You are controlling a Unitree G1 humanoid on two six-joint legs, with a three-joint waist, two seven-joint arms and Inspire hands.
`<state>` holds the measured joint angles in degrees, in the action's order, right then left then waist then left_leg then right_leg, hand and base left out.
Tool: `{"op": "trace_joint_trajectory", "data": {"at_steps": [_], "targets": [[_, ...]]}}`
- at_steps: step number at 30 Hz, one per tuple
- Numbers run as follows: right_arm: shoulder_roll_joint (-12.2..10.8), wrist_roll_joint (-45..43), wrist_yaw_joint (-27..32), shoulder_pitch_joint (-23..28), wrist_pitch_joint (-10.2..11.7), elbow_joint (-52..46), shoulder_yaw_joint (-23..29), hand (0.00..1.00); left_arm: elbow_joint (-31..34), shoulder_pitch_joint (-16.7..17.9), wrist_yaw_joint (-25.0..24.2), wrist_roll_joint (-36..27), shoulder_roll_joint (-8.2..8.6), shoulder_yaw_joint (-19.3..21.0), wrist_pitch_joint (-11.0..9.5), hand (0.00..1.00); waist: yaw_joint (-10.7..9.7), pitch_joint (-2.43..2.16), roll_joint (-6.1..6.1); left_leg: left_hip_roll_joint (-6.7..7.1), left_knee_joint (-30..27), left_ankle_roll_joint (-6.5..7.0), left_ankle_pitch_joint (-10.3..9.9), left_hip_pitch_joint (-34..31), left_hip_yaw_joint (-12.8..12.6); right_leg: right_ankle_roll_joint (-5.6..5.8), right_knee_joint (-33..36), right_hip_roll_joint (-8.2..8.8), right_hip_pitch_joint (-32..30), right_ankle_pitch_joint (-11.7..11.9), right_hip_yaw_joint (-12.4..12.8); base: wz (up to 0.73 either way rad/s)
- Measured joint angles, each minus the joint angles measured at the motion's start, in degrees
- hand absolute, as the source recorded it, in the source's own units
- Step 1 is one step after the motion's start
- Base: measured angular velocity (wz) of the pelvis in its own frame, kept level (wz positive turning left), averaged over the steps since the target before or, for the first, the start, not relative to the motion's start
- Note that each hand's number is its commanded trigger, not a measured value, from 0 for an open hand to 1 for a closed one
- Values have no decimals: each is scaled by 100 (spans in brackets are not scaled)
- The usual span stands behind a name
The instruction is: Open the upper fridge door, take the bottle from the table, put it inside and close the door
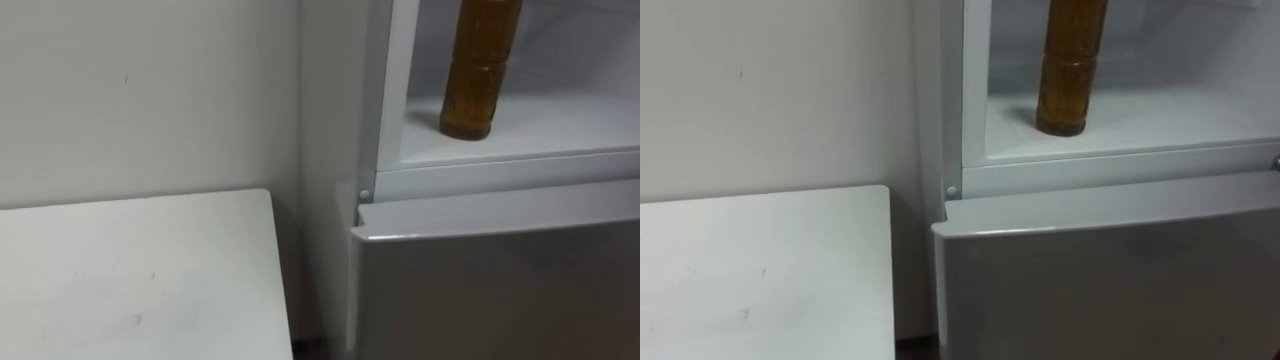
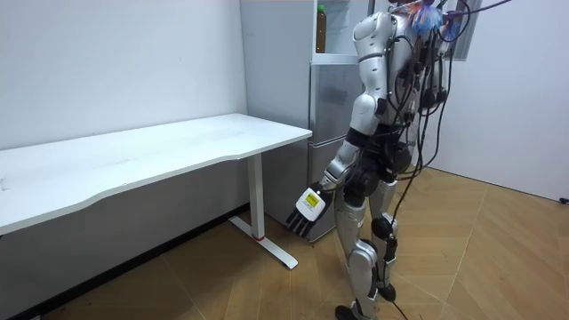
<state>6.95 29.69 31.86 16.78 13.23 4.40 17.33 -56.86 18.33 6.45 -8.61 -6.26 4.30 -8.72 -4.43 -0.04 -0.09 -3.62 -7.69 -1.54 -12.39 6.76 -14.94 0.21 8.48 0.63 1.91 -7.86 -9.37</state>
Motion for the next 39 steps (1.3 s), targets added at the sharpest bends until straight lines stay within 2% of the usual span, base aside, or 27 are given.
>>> {"op": "trace_joint_trajectory", "data": {"at_steps": [6,9,15,21,26,29,39], "targets": [[7,205,45,103,-14,452,-383,0,4,-4,-27,5,-5,-18,1,0,5,-2,-1,14,0,1,1,-6,3,7,17,13,-13,-21,8,0],[24,191,12,113,3,781,-516,0,1,-13,-53,-3,-31,-47,1,0,4,-14,-40,15,-3,1,1,6,11,7,17,15,4,-21,-6,1],[20,568,25,66,-4,1746,-423,0,65,100,-93,-90,-45,3,1,0,-24,-14,-70,18,-3,2,1,4,15,12,15,27,11,-25,-26,1],[19,1580,282,81,-1,1857,49,0,182,127,-88,-84,-116,41,0,0,-32,-14,-115,22,-3,1,1,76,15,14,24,34,34,-62,-45,0],[21,2362,632,48,20,1847,497,0,187,113,-75,-82,-147,150,7,0,-124,-15,-147,26,2,1,1,85,73,14,26,40,70,-73,-91,5],[28,2693,897,12,45,1687,845,0,304,140,-78,-84,-154,270,93,0,-187,-11,-175,32,3,1,1,108,93,20,25,46,102,-100,-115,6],[428,2827,1751,-50,127,1168,1653,0,462,142,-77,-81,-166,477,141,0,-242,1,-306,33,29,1,1,84,94,25,20,36,96,-107,-96,0]]}}
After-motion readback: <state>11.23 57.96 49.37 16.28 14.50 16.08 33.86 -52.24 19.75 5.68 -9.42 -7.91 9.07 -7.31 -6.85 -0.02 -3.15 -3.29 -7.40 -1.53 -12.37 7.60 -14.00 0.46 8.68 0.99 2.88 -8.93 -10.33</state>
